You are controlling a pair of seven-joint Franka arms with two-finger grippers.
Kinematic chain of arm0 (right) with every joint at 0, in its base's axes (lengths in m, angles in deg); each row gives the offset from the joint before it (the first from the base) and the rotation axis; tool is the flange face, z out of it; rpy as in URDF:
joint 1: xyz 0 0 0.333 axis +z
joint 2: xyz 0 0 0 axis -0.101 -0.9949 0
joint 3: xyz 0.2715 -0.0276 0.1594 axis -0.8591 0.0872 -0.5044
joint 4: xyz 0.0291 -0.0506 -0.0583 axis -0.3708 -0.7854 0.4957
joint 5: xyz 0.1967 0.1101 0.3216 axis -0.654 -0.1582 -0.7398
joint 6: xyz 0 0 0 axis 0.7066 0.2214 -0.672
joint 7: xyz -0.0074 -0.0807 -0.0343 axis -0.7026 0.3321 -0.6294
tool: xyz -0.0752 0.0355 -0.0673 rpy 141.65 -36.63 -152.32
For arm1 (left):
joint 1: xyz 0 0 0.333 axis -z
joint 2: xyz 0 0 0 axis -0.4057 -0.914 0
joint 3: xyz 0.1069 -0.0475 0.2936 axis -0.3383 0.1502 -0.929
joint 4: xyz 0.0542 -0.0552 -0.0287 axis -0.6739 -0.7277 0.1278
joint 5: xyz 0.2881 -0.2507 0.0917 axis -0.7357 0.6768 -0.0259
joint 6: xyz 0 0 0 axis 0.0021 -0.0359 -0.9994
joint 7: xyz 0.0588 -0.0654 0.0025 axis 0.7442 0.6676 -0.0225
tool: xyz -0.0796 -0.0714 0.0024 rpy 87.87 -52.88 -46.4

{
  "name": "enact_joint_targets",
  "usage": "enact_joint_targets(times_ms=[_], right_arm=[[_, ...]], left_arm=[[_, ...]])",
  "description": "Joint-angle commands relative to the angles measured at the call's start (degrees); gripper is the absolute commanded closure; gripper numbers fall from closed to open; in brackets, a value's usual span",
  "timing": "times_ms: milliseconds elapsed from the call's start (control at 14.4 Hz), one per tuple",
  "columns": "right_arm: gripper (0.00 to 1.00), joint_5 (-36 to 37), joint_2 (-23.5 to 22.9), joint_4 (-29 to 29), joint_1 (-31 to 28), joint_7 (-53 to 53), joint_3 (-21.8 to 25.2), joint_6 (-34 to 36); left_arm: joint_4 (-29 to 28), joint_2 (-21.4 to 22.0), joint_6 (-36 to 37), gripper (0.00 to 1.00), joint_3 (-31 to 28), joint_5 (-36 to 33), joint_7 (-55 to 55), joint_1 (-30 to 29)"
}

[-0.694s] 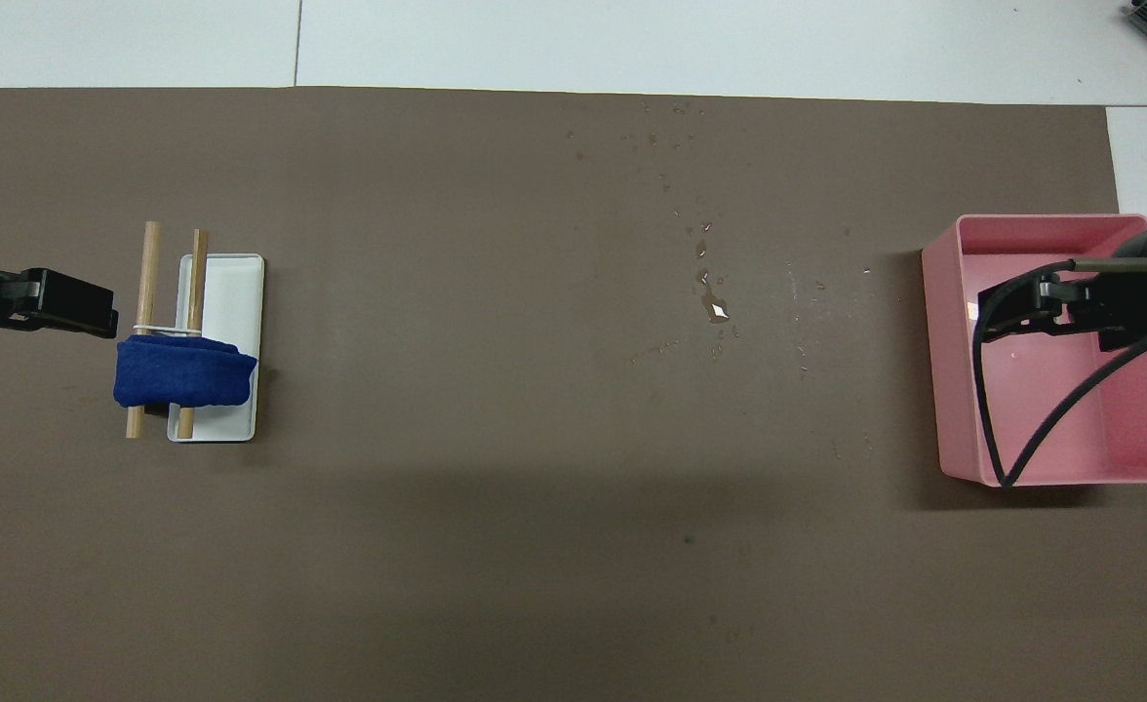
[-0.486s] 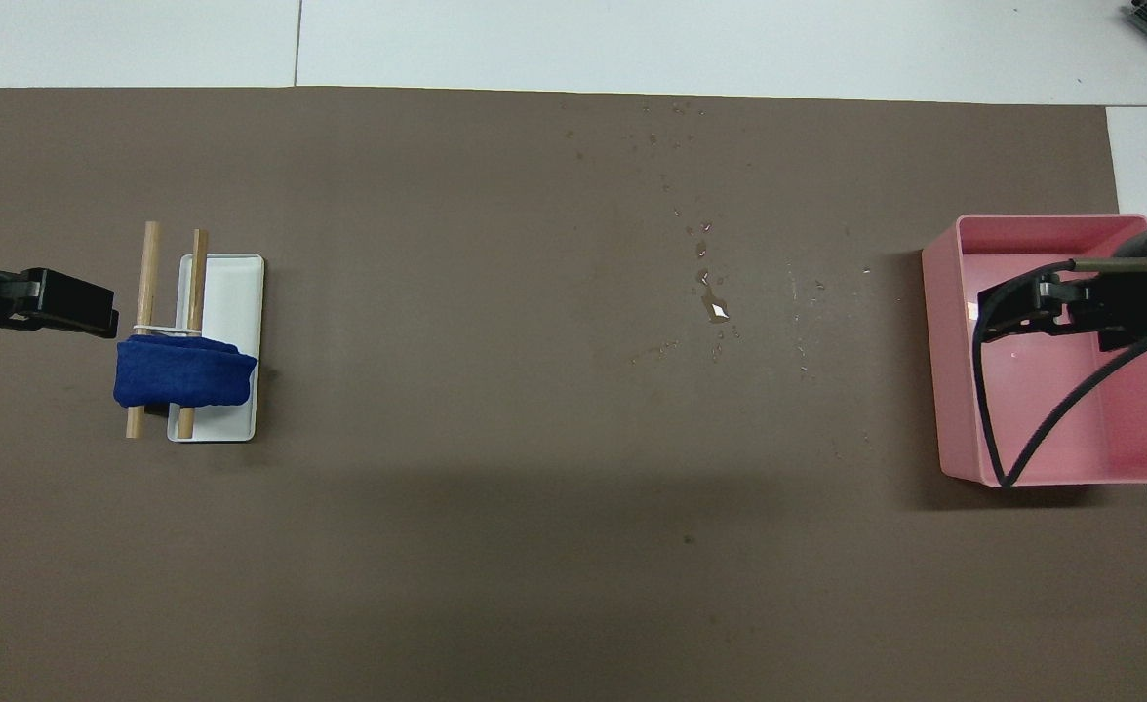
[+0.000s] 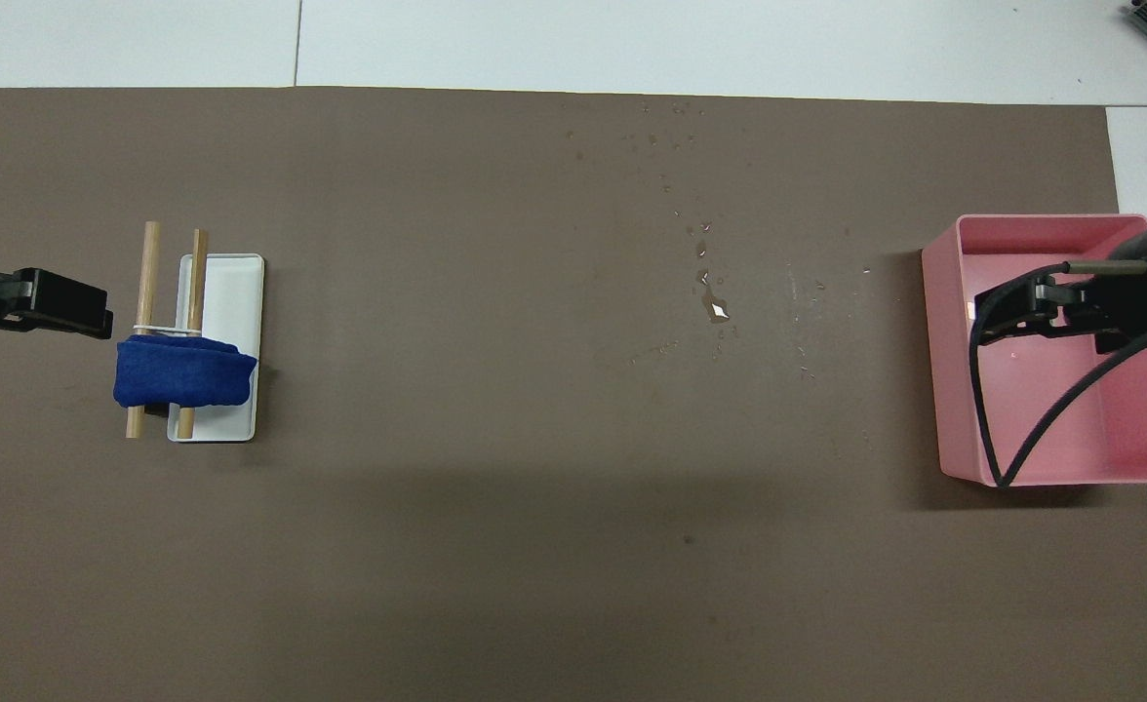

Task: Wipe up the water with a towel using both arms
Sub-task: 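Move the left gripper toward the blue cloth on the white tray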

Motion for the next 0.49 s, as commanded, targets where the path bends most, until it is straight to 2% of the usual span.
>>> enact_joint_targets(times_ms=[0, 278, 416], right_arm=[[0.00, -0.5, 1.5, -2.1, -0.6, 0.7, -0.4, -0.2], [0.00, -0.5, 1.5, -2.1, -0.3, 0.9, -0.4, -0.2], [0.00, -0.5, 1.6, -2.3, -0.3, 0.8, -0.4, -0.2]], left_arm=[[-7.1, 3.8, -5.0, 0.00, 0.1, 0.9, -1.4, -0.6], [-21.0, 9.4, -20.1, 0.00, -0.1, 0.0, -2.0, -0.9], [-23.4, 9.1, -24.3, 0.00, -0.1, -0.9, -4.0, -2.7]])
